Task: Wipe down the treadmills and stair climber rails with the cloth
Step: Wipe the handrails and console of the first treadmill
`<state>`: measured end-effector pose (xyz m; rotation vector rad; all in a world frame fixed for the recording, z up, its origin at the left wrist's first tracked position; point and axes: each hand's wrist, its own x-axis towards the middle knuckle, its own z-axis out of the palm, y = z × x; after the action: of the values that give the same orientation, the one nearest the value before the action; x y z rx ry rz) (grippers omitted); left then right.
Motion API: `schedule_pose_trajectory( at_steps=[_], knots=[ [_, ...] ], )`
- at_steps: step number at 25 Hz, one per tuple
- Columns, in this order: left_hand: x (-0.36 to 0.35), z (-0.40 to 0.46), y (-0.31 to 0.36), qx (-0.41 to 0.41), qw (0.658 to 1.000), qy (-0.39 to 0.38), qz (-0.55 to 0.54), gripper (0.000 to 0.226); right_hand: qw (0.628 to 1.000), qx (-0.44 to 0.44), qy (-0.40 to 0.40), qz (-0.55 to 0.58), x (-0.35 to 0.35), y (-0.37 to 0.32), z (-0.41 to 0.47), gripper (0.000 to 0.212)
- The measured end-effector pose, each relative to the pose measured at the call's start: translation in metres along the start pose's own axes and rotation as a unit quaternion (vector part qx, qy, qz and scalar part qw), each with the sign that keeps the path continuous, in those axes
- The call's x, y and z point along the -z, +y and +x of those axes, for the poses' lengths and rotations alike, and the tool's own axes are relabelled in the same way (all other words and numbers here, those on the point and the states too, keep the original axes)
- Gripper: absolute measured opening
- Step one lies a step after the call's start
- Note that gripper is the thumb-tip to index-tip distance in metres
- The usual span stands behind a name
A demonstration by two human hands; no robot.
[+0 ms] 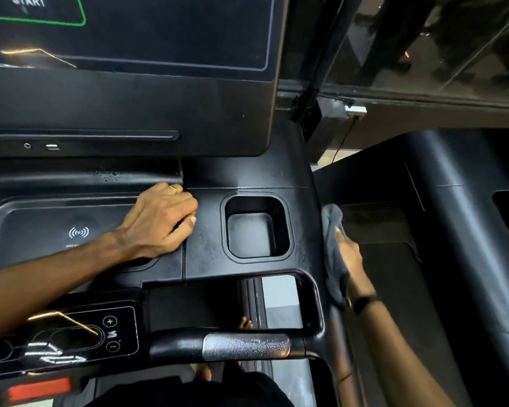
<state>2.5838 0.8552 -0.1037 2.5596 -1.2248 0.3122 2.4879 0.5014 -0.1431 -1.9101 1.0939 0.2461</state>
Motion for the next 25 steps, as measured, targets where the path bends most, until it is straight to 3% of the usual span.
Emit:
schedule_pose_trajectory(
  at_steps=[2, 5, 10, 12, 15, 18, 25],
  knots=[
    [-0.003, 0.002, -0.001, -0.004, 1.000, 0.000, -0.016, 0.031, 0.993, -0.009, 0.070, -0.098, -0.007, 0.026, -0.042, 0.060],
    [-0.003, 0.004, -0.003, -0.003, 1.000, 0.002, -0.021, 0.031, 0.962, 0.117, 0.141, -0.201, -0.035, -0.006, -0.059, 0.067],
    [0.002, 0.003, 0.002, -0.005, 1.000, 0.000, -0.009, 0.030, 0.985, 0.125, 0.069, -0.096, -0.033, -0.104, 0.012, 0.057],
    [0.001, 0.001, 0.002, -0.009, 1.000, 0.002, -0.005, 0.030, 0.976, 0.166, 0.061, -0.127, -0.030, -0.084, -0.002, 0.058],
    [-0.002, -0.001, -0.001, -0.010, 1.000, 0.004, -0.003, 0.030, 0.958, 0.224, 0.085, -0.156, -0.022, 0.000, -0.059, 0.061],
    [-0.003, 0.002, 0.000, -0.012, 1.000, 0.007, -0.012, 0.030, 0.977, 0.153, 0.073, -0.132, -0.007, 0.041, -0.077, 0.064],
    [0.001, 0.001, 0.001, -0.017, 1.000, -0.002, -0.020, 0.025, 0.996, 0.047, -0.010, 0.069, -0.003, -0.013, 0.018, 0.055]
  ],
)
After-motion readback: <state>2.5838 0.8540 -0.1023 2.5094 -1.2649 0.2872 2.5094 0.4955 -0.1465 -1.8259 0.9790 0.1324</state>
